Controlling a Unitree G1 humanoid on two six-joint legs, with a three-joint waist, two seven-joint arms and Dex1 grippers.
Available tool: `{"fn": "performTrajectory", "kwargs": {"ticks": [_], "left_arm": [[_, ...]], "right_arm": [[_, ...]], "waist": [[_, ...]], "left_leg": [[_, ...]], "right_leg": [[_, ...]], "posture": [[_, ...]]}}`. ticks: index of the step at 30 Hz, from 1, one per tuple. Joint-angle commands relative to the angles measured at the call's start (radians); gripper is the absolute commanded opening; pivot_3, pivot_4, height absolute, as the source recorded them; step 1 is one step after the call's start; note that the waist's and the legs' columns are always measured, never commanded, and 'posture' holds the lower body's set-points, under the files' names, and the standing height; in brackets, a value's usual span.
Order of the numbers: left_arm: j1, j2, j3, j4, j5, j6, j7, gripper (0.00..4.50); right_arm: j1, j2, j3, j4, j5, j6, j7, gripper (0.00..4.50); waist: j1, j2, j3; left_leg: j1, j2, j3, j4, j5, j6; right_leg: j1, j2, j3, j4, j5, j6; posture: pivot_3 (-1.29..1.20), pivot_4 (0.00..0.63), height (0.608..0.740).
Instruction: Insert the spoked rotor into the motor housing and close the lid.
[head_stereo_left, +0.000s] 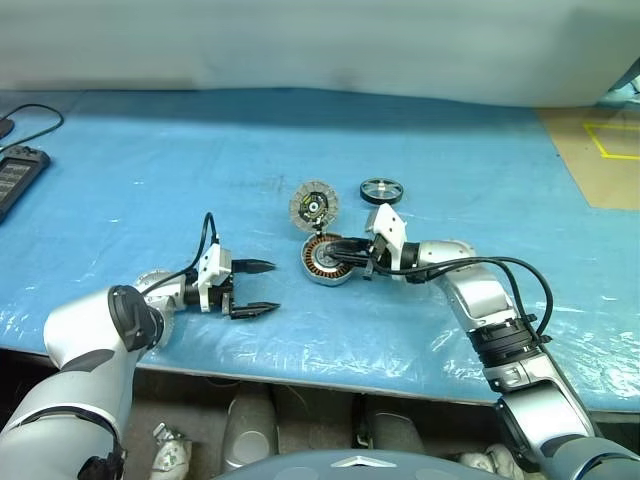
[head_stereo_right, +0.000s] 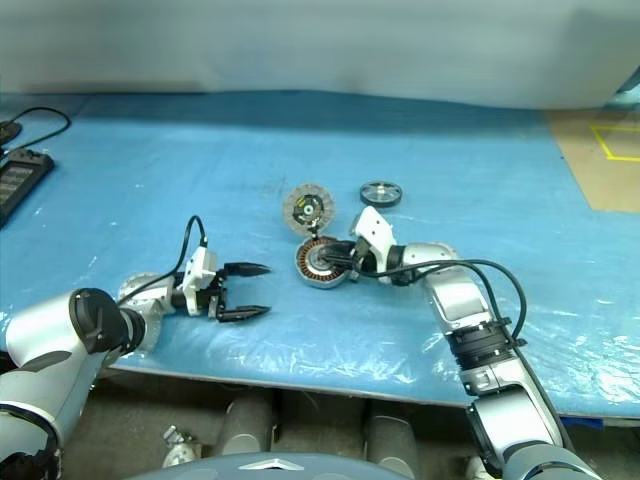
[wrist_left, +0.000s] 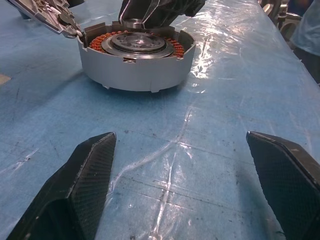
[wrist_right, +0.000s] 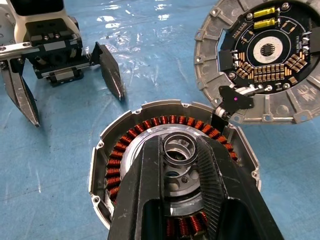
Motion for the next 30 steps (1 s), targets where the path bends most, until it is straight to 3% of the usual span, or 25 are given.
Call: {"fn": "performTrajectory", "kwargs": {"ticks": [1,28,30], "left_arm": [[0.015,0.004,-0.007,0.016,-0.008,-0.01,0.003,4.4],[0.015,0.004,-0.011,0.02,-0.007,-0.013,0.008,4.4],[0.015,0.004,-0.011,0.02,-0.007,-0.012,0.008,4.4]], "right_arm": [[0.001,0.004,0.002,-0.018,0.005,-0.022,0.0,0.58],[0.001,0.016,0.0,0.021,0.008,-0.023,-0.003,0.58],[0.002,0.016,0.0,0.023,0.004,-0.024,-0.009,1.31]], "waist": [[0.0,0.0,0.0],[0.0,0.0,0.0],[0.0,0.0,0.0]], "left_leg": [[0.0,0.0,0.0,0.0,0.0,0.0],[0.0,0.0,0.0,0.0,0.0,0.0],[0.0,0.0,0.0,0.0,0.0,0.0]], "right_leg": [[0.0,0.0,0.0,0.0,0.0,0.0],[0.0,0.0,0.0,0.0,0.001,0.002],[0.0,0.0,0.0,0.001,0.001,0.002]], "posture": [[0.0,0.15,0.74],[0.0,0.15,0.74],[0.0,0.15,0.74]]}}
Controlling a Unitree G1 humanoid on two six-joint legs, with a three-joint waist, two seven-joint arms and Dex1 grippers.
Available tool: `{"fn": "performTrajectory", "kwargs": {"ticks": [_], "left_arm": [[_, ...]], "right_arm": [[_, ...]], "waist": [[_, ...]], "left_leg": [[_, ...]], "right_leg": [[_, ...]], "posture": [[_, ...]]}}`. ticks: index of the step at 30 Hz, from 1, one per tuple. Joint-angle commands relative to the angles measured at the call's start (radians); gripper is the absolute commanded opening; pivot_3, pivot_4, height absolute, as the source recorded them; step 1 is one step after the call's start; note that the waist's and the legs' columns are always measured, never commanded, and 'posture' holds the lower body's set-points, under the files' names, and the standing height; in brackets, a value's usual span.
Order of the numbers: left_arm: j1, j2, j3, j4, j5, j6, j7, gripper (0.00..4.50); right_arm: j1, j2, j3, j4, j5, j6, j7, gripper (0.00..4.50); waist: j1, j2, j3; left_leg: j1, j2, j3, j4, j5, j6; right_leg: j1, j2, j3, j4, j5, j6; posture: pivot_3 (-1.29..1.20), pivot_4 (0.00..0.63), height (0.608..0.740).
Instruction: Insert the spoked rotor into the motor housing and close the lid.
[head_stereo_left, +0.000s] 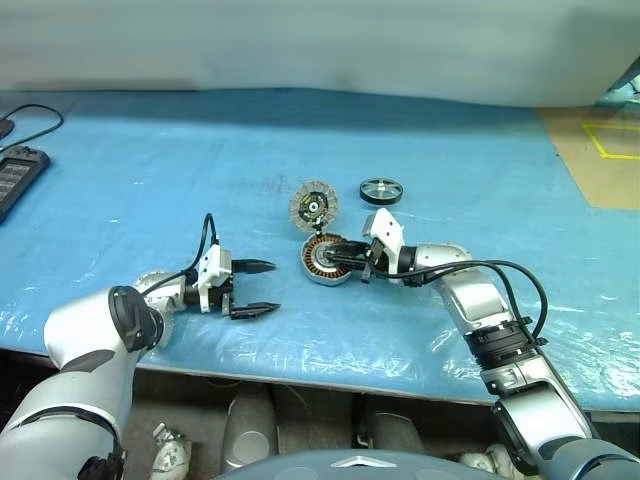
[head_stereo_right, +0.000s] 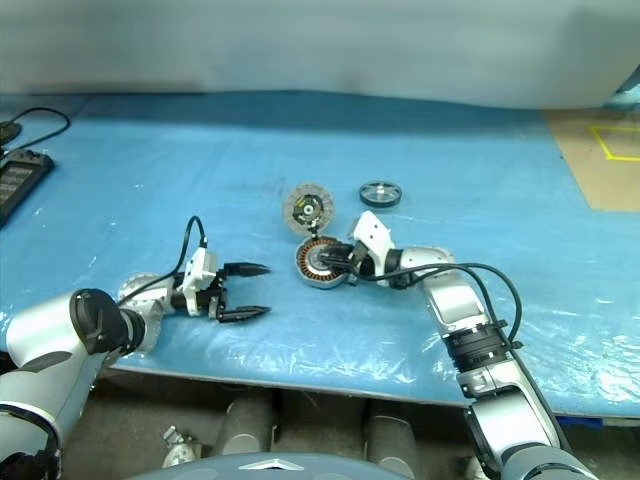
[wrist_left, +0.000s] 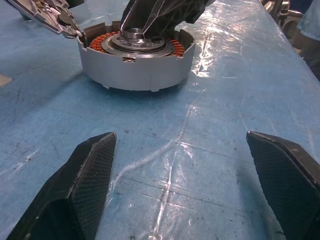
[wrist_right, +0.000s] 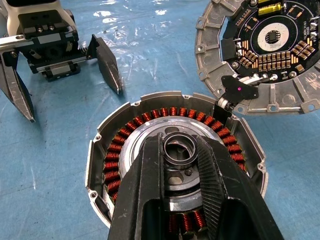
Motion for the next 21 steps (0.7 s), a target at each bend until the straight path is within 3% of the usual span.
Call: {"fn": "performTrajectory", "kwargs": {"ticks": [1,7,17,21], "left_arm": [[0.013,0.005,-0.006,0.02,-0.008,-0.001,0.004,4.4],[0.011,0.005,-0.008,0.02,-0.007,-0.001,0.006,4.4],[0.012,0.006,-0.009,0.019,-0.007,-0.002,0.007,4.4],[0.011,0.005,-0.007,0.02,-0.006,0.0,0.003,4.4]], "right_arm": [[-0.008,0.003,-0.006,-0.005,0.01,-0.001,0.0,1.54],[-0.009,0.005,-0.01,-0.006,0.012,-0.012,-0.003,3.46],[-0.012,0.011,-0.023,-0.036,0.044,0.009,0.01,3.46],[-0.02,0.019,-0.049,-0.048,0.075,0.025,0.001,2.5]], "waist": [[0.0,0.0,0.0],[0.0,0.0,0.0],[0.0,0.0,0.0],[0.0,0.0,0.0]], "left_leg": [[0.0,0.0,0.0,0.0,0.0,0.0],[0.0,0.0,0.0,0.0,0.0,0.0],[0.0,0.0,0.0,0.0,0.0,0.0],[0.0,0.0,0.0,0.0,0.0,0.0]], "right_leg": [[0.0,0.0,0.0,0.0,0.0,0.0],[0.0,0.0,0.0,0.0,0.0,0.0],[0.0,0.0,0.0,0.0,0.0,-0.001],[0.0,0.0,0.0,0.0,0.0,-0.001]], "posture": [[0.0,0.15,0.74],[0.0,0.15,0.74],[0.0,0.15,0.74],[0.0,0.15,0.74]]}}
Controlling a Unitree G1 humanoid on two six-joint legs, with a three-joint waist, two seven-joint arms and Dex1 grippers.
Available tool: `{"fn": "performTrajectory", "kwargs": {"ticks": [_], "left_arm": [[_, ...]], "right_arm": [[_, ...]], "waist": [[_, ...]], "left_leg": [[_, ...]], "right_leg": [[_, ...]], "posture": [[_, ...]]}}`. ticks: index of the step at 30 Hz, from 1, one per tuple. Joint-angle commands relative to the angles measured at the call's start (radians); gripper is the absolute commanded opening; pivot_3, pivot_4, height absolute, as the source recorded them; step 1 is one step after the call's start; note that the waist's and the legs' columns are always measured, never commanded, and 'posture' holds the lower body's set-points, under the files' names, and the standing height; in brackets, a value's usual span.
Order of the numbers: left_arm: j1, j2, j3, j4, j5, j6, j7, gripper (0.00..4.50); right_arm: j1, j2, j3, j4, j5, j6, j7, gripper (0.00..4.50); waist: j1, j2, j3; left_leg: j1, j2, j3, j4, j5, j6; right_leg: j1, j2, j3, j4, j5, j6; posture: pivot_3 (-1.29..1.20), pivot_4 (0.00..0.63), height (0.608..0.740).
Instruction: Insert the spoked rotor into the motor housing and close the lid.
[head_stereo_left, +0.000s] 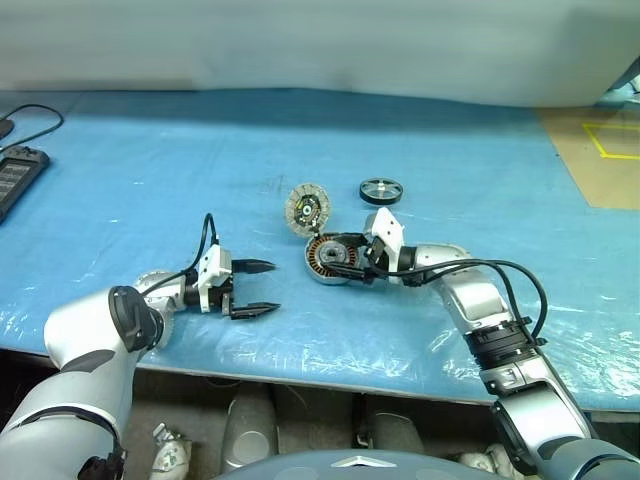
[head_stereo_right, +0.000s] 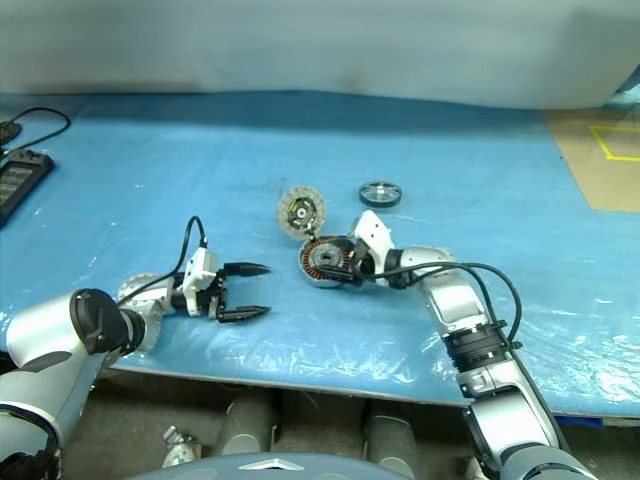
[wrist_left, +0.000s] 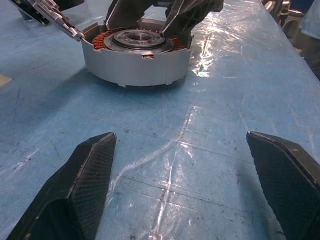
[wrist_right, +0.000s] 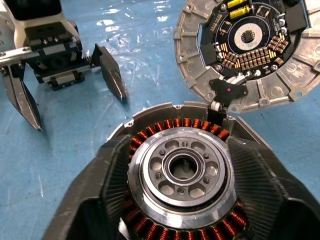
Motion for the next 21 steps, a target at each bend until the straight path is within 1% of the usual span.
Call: {"fn": "performTrajectory", "kwargs": {"ticks": [1,3,6,9,11,14,17,20,21], "left_arm": [[0.012,0.004,-0.006,0.018,-0.007,0.002,-0.003,4.4],[0.011,0.004,-0.005,0.016,-0.008,0.005,-0.005,4.4],[0.008,0.003,-0.003,0.015,-0.011,0.007,-0.007,4.4],[0.012,-0.005,0.0,-0.002,-0.018,0.012,-0.007,4.4],[0.015,-0.016,0.0,-0.013,-0.023,0.015,-0.004,4.4],[0.02,-0.032,-0.002,-0.028,-0.033,0.018,-0.002,4.4],[0.028,-0.052,-0.005,-0.053,-0.046,0.026,-0.002,4.4],[0.035,-0.067,-0.008,-0.078,-0.062,0.036,-0.006,4.4],[0.04,-0.072,-0.009,-0.089,-0.068,0.038,-0.007,4.4]], "right_arm": [[-0.026,0.008,-0.047,-0.041,0.042,0.002,-0.012,2.2],[-0.042,0.004,-0.071,-0.027,0.047,-0.002,-0.026,1.52],[-0.08,-0.02,-0.119,0.008,0.053,-0.012,-0.039,1.52],[-0.164,-0.082,-0.154,0.093,0.031,-0.049,-0.026,1.52],[-0.243,-0.123,-0.157,0.191,-0.001,-0.087,-0.026,1.52],[-0.371,-0.175,-0.114,0.393,-0.107,-0.187,-0.049,1.52],[-0.502,-0.169,-0.075,0.643,-0.181,-0.294,-0.043,2.12],[-0.589,-0.151,-0.05,0.841,-0.248,-0.398,-0.069,3.06],[-0.616,-0.142,-0.047,0.903,-0.264,-0.415,-0.085,3.06]], "waist": [[0.0,0.0,0.0],[0.0,0.0,0.0],[0.0,0.0,0.0],[0.0,0.0,0.0],[0.0,0.0,0.0],[-0.001,0.001,0.0],[-0.001,0.002,-0.001],[0.001,0.002,-0.001],[0.001,0.002,-0.001]], "left_leg": [[0.0,0.0,0.0,0.0,0.0,0.0],[0.0,0.0,0.0,0.0,0.0,0.0],[0.0,0.0,0.0,0.0,0.0,0.0],[0.0,-0.001,0.0,0.001,0.0,0.0],[0.0,-0.001,0.0,0.001,0.0,0.0],[0.0,-0.001,0.0,0.002,0.0,0.0],[0.0,-0.001,0.0,0.002,0.0,0.0],[-0.001,-0.001,0.0,0.003,0.0,0.0],[-0.001,-0.001,0.0,0.003,0.0,0.0]], "right_leg": [[0.0,0.0,0.0,0.0,0.0,0.0],[0.0,0.0,0.0,0.0,0.0,0.0],[0.0,0.0,0.0,0.0,0.0,0.0],[0.0,0.0,0.0,0.001,-0.001,-0.002],[0.0,-0.001,0.0,0.001,-0.001,-0.002],[0.0,-0.001,0.0,0.002,-0.001,-0.002],[0.0,-0.001,0.0,0.002,-0.001,-0.002],[0.0,-0.001,0.0,0.002,-0.001,-0.002],[0.0,-0.001,0.0,0.002,-0.001,-0.002]], "posture": [[0.0,0.15,0.74],[0.0,0.15,0.74],[0.0,0.15,0.74],[0.0,0.15,0.74],[0.0,0.15,0.74],[0.0,0.15,0.74],[0.0,0.15,0.74],[0.0,0.15,0.74],[0.0,0.15,0.74]]}}
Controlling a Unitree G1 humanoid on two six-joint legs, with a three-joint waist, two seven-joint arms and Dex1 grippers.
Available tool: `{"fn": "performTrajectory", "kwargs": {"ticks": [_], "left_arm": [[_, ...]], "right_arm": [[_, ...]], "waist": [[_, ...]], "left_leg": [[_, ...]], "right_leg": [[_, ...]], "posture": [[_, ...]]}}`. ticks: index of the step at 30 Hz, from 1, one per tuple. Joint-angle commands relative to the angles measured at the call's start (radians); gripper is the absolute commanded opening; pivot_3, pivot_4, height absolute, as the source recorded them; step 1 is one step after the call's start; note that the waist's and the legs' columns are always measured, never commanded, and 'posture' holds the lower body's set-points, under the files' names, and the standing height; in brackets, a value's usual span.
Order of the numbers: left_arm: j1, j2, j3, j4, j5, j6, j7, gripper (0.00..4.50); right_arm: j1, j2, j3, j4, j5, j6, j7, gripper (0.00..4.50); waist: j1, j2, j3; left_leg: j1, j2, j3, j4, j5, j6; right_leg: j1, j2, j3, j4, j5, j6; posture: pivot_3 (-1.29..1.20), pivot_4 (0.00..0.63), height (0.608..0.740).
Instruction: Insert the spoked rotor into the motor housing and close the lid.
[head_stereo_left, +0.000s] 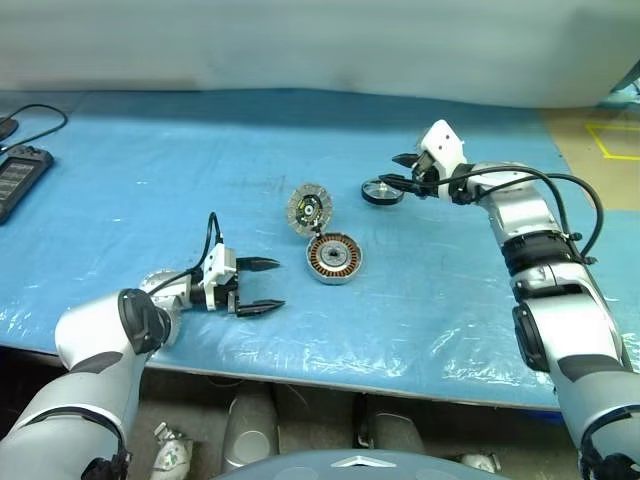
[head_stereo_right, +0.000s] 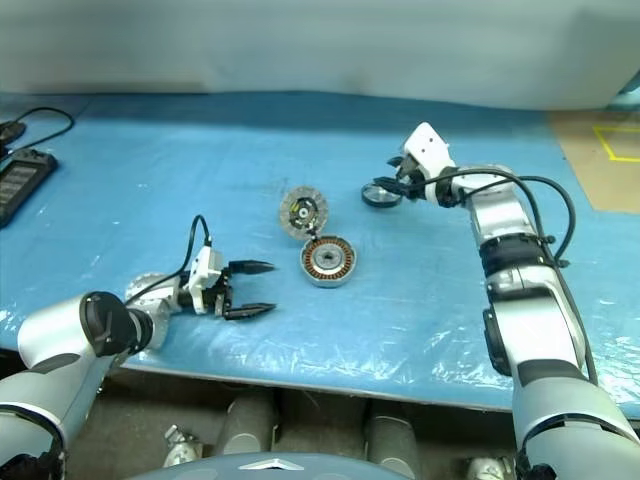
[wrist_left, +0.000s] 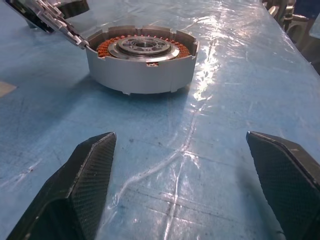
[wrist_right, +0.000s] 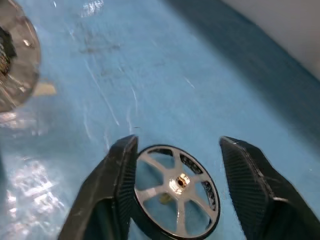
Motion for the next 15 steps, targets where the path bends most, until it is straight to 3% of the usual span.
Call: {"fn": "performTrajectory", "kwargs": {"ticks": [1,7,15], "left_arm": [[0.028,-0.02,-0.009,-0.026,-0.024,0.016,-0.001,4.4],[0.042,-0.02,-0.022,-0.019,-0.041,0.001,0.006,4.4],[0.017,-0.002,-0.045,0.063,-0.026,-0.049,0.041,4.4]], "right_arm": [[-0.087,0.019,0.006,0.175,-0.054,-0.084,-0.038,3.06],[-0.15,0.063,-0.006,0.321,-0.089,-0.112,-0.085,3.06],[-0.147,0.092,-0.019,0.37,-0.115,-0.109,-0.153,3.06]], "waist": [[0.0,0.001,0.0],[-0.002,0.002,0.0],[-0.004,0.002,0.0]], "left_leg": [[0.0,0.0,0.0,0.001,0.0,0.0],[0.0,0.001,0.0,0.003,0.0,0.004],[0.0,0.001,0.001,0.004,0.001,0.006]], "right_leg": [[0.0,0.0,0.0,0.0,0.0,0.0],[0.0,0.0,0.0,0.003,0.0,0.0],[-0.001,0.0,0.001,0.005,0.0,-0.001]], "posture": [[0.0,0.15,0.74],[0.0,0.15,0.74],[0.0,0.15,0.74]]}}
